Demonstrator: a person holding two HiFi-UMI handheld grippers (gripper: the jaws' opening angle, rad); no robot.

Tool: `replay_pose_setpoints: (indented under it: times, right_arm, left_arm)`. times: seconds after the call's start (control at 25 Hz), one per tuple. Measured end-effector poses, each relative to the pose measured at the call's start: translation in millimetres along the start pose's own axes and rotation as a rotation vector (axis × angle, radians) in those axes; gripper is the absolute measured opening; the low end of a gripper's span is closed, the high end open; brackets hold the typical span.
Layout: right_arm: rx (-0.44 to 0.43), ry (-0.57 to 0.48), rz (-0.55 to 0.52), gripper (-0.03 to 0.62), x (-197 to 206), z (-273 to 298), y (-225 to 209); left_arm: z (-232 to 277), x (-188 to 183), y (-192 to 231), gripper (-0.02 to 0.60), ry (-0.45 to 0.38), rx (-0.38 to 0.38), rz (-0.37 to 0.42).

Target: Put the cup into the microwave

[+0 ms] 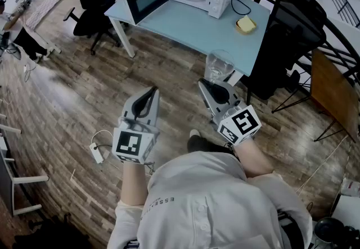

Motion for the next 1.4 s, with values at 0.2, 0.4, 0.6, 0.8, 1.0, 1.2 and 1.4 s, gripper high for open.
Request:
replay_pose_setpoints:
  times: [0.2,0.4,0.6,0.8,1.0,1.2,1.4]
  right_arm:
    - [-0.001,-0.002,-0.003,0.021,-0.9,-1.6,5.5]
    - [-0.012,0.004,-0.003,0.021,0.7,-4.7,11.1]
    - [-0.01,0.014,0.024,0.021,7.6,-5.3,12.2]
    - [-0.026,0.032,0.039,0.021,19.9,8.1,3.4]
    - [-0.051,0.04,0.041,0.021,28.0,34.6,-20.9]
    - [-0.083,0.026,0.055,0.021,34.9,75.4,-63.0]
    - [-0.105,0.016,0.08,0.021,37.8,122.7,-126.2]
  left_arm:
    - [-5.9,0.6,-0.8,0.003,0.002,0.003,0.008]
    - [-13.2,3.3,-2.4,0.002,0.004,-0.006,-0.001]
    - [-19.3,8.3,-3.1,0.002,0.013,-0.024,-0.017]
    - [-14.5,21.4,4.7,0.002,0.04,-0.039,-0.021]
    - [10.7,28.1,23.8,0.002,0.059,-0.063,-0.036]
    - [53.0,33.6,47.8,0.002,0.087,-0.095,-0.021]
    - [120.0,24.1,77.6,0.003,0.101,-0.111,-0.015]
Point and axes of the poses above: the fingertips, and each gripper's own axes: z forward along the fingers, y to its left, x out of its underside, the point moved 9 cm from there along -z, backward along the fingers, and after that the axes turned 3 degrees about y, right-handed, at the moved point
